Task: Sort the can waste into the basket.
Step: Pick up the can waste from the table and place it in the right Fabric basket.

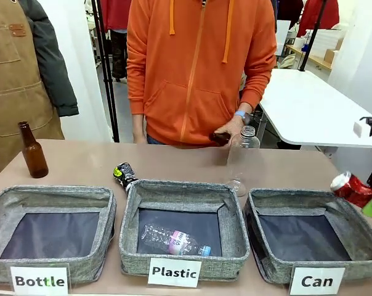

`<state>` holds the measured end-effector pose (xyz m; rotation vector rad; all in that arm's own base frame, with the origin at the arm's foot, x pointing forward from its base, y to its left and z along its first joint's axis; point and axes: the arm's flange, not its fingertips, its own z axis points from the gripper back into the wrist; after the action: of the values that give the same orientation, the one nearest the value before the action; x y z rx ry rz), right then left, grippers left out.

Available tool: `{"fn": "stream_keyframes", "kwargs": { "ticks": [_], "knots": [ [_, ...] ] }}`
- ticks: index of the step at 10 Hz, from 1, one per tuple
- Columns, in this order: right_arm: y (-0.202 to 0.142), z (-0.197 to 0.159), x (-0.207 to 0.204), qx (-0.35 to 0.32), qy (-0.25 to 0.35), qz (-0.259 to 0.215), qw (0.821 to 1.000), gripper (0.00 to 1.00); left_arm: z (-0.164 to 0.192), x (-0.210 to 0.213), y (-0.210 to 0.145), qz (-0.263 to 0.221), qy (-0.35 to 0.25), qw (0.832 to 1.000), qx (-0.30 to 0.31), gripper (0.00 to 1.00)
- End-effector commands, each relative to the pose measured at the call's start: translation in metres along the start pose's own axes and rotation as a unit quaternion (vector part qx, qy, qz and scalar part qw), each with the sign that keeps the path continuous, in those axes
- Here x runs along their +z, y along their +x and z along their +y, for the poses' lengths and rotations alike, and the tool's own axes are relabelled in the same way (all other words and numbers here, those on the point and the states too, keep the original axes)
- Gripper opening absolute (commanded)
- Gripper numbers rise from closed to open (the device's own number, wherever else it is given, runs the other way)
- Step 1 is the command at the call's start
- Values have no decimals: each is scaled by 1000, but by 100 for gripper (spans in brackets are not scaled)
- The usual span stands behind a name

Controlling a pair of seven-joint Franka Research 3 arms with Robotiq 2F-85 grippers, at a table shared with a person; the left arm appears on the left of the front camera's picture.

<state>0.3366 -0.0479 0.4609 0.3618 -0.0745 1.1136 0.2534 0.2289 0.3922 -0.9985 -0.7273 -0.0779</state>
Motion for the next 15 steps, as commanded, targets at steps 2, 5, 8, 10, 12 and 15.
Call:
{"fn": "stream_keyframes", "kwargs": {
  "ticks": [2,5,8,10,12,15],
  "knots": [
    [1,-18,5,51,29,6,998,26,1,0,1,-7,-6,1000,-10,100],
    [4,-21,1,51,32,8,998,100,1,0,1,-7,-6,1000,-10,100],
    [6,-21,3,42,40,-3,998,100,1,0,1,-7,-6,1000,-10,100],
    [10,-20,8,-33,73,-41,996,100,1,0,1,-7,-6,1000,-10,100],
    [10,-18,28,-310,172,-201,913,100,1,0,1,-7,-6,1000,-10,100],
    [-14,-21,52,-535,361,-435,627,100,1,0,1,-7,-6,1000,-10,100]
  ]
}}
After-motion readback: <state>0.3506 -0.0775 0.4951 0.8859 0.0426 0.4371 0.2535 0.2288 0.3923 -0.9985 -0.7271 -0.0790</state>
